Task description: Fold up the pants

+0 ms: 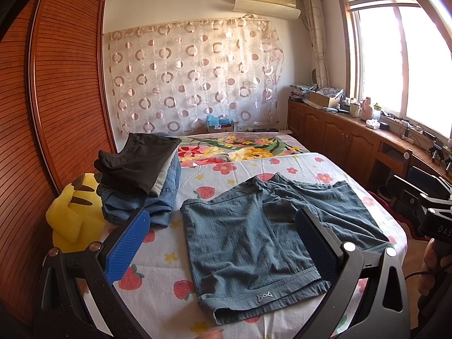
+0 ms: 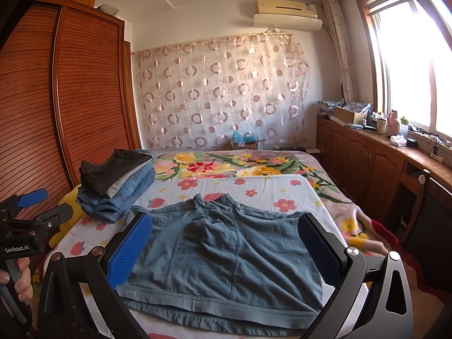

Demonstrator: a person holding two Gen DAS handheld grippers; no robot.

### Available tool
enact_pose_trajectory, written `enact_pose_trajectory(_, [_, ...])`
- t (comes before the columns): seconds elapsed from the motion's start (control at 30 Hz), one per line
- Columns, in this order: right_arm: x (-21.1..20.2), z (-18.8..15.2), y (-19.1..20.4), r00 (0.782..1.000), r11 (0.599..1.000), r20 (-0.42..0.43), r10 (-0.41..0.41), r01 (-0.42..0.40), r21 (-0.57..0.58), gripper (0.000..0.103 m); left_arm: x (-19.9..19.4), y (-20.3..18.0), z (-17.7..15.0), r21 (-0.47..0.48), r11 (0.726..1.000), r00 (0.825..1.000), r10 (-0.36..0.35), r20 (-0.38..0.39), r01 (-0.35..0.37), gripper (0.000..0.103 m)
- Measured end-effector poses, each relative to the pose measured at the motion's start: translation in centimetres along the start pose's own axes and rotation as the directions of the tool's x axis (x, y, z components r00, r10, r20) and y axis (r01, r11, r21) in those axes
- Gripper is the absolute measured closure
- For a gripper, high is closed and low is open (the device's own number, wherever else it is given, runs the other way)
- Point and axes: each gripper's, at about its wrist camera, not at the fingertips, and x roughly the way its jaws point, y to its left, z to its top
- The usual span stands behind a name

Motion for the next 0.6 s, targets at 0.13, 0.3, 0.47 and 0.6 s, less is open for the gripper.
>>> enact_pose_trajectory(0.13, [0.0,0.0,0.0,1.000,1.000,0.000,0.000,0.000,-0.001,0.000,0.1,0.0,-0.1,0.001,1.000,1.000,-0.001,-0.006,0.001,0.000])
enact_pose_trajectory(0.3, [0.1,-0.1,-0.1,1.000,1.000,-0.009,-0.004,0.004,-0.002,0.000,1.1,0.4,-0.7,-0.002,1.000,0.999,-0.005,-0.034,0.005,0.000])
enact_pose_trajectory(0.47, [0.8,-0.6,-0.7,0.999,1.000,-0.033,-0.008,0.008,0.001,0.000,2.2,0.6,-1.7,-0.007,1.000,0.998,-0.014,-0.069,0.013,0.000])
enact_pose_trajectory(0.6, [1.1,-0.9,-1.1,0.999,1.000,-0.053,-0.009,0.008,-0.003,0.000,2.8,0.6,-2.1,-0.007,1.000,0.995,-0.015,-0.098,0.015,0.000])
